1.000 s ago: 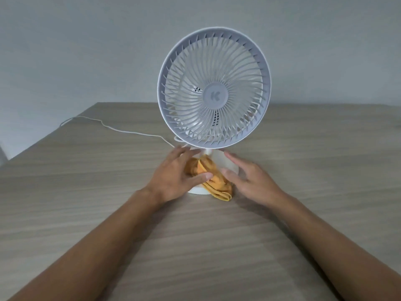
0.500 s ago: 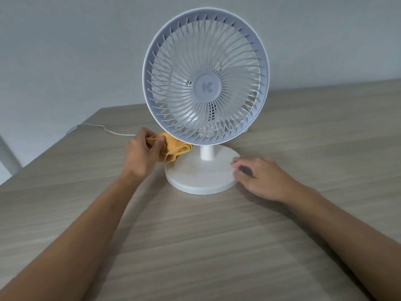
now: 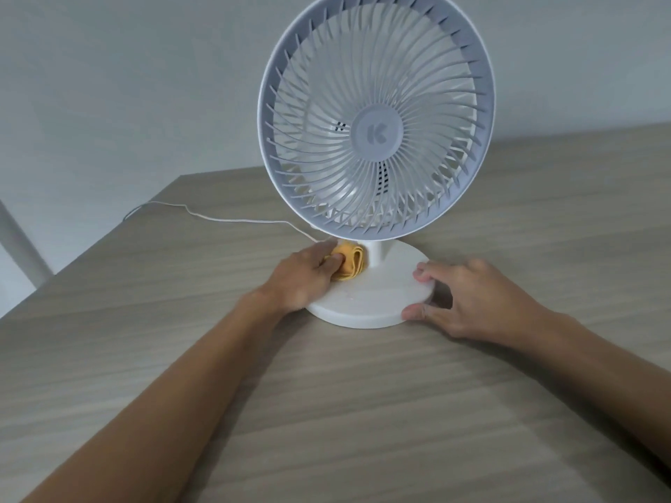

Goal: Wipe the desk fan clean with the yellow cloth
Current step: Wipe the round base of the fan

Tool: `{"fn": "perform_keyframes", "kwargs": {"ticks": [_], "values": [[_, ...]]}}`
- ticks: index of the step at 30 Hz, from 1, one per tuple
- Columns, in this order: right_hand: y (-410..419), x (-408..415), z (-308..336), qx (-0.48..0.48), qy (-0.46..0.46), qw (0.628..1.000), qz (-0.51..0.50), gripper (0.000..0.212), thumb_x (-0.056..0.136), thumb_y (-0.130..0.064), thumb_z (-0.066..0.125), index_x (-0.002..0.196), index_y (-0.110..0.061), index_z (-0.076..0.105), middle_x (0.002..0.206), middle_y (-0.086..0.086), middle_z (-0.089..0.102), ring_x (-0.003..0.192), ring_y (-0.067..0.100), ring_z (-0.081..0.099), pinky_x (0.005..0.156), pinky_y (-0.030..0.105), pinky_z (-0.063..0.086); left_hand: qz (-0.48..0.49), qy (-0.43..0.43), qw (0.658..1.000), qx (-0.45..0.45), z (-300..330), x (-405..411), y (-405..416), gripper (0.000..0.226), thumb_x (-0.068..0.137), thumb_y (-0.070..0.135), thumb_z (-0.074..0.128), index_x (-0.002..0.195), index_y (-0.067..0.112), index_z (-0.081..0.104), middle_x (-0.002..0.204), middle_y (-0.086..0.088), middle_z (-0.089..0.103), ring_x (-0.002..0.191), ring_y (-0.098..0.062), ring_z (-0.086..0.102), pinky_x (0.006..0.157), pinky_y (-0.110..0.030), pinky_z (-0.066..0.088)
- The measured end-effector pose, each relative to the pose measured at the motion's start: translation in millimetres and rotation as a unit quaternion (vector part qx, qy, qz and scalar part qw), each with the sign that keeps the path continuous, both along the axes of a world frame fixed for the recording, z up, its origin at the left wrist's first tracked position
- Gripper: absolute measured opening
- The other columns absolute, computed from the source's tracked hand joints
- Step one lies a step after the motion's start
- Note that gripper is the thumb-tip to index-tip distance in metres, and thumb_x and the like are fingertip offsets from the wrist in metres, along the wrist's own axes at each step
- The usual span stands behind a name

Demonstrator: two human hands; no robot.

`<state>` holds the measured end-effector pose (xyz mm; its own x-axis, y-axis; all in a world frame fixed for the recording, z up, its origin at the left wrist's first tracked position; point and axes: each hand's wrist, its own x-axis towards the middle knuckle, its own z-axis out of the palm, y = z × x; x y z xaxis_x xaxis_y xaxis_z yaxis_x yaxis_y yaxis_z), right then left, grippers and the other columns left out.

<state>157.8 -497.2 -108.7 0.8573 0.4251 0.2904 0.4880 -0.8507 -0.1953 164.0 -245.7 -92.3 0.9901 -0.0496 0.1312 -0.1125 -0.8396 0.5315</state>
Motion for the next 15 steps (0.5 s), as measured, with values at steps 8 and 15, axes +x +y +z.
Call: {"fn": "perform_keyframes", "kwargs": {"ticks": [8,15], "values": [[1,-5,2,-0.005,-0.029,0.999,0.016,0.088,0.066,-0.087,0.044,0.121,-0.021,0.062,0.113,-0.004,0.072,0.103,0.020,0.066,0.090,0.033,0.049,-0.075,-0.064,0.992,0.078,-15,-47,-21,0.049,0.103,0.037,0.030,0.151,0.025,0.031,0.158,0.009,0.029,0.148,-0.009,0.018,0.107,-0.014,0.007],[0,-8,4,0.010,-0.001,0.999,0.032,0.093,0.063,-0.089,0.035,0.122,-0.021,0.061,0.127,-0.008,0.066,0.114,0.019,0.062,0.095,0.030,0.044,-0.106,-0.128,0.984,0.063,-17,-52,-12,0.041,0.101,0.038,0.040,0.138,0.025,0.051,0.128,0.007,0.064,0.120,-0.018,0.055,0.095,-0.028,0.039]]}}
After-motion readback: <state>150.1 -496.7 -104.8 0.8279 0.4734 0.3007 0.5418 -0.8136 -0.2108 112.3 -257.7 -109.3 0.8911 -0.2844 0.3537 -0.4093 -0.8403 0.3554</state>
